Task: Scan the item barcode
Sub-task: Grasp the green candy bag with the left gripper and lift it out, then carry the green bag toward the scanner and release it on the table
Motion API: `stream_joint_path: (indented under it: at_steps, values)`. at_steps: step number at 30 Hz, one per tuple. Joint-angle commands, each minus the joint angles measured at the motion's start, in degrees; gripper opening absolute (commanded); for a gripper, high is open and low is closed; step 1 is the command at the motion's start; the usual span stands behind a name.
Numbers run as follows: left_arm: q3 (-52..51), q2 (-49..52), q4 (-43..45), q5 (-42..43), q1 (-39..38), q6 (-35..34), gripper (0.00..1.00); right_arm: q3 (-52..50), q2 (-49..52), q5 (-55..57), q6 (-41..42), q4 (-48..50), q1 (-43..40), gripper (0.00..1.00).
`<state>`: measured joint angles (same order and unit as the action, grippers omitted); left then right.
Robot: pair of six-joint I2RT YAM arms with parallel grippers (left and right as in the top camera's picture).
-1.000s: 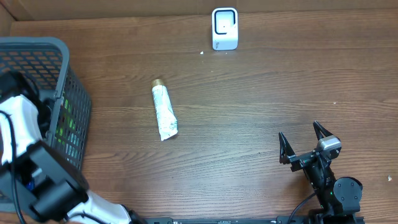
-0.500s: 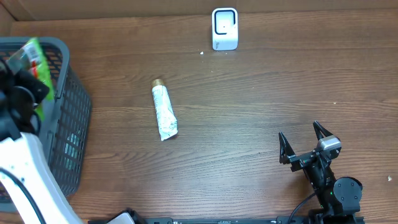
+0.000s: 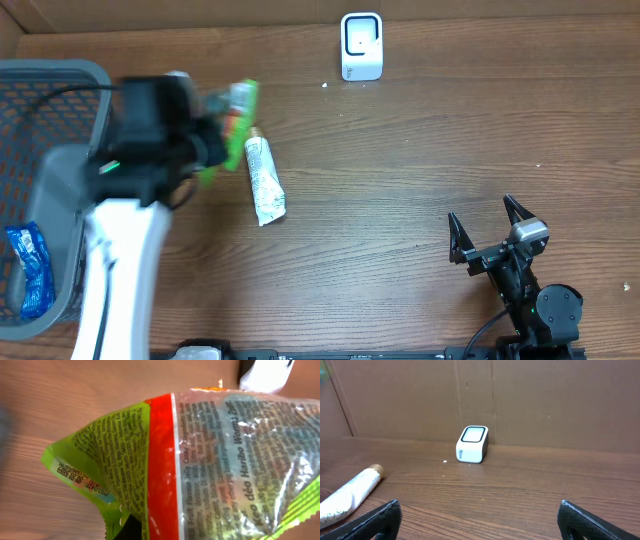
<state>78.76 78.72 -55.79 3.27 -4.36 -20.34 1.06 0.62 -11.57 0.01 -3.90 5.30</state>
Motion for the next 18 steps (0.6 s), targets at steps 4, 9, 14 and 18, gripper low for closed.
stream_joint_path:
  at_steps: [4,9,14,18]
  values:
    - [-4.9,14.6,13.9,0.2,-13.1,-7.6,0.04,-0.6,-0.5,0.2,0.2,0.3,0.3,1.0]
    - [-4.8,24.5,18.9,0.4,-18.1,-11.5,0.04,-0.6,-0.5,0.2,0.2,0.3,0.3,1.0]
    - [-4.6,28.4,19.6,1.3,-19.7,-12.4,0.12,-0.6,-0.5,0.2,0.2,0.3,0.3,1.0]
    - [-1.9,27.7,16.5,1.2,-19.7,-10.9,0.55,-0.6,-0.5,0.2,0.2,0.3,0.3,1.0]
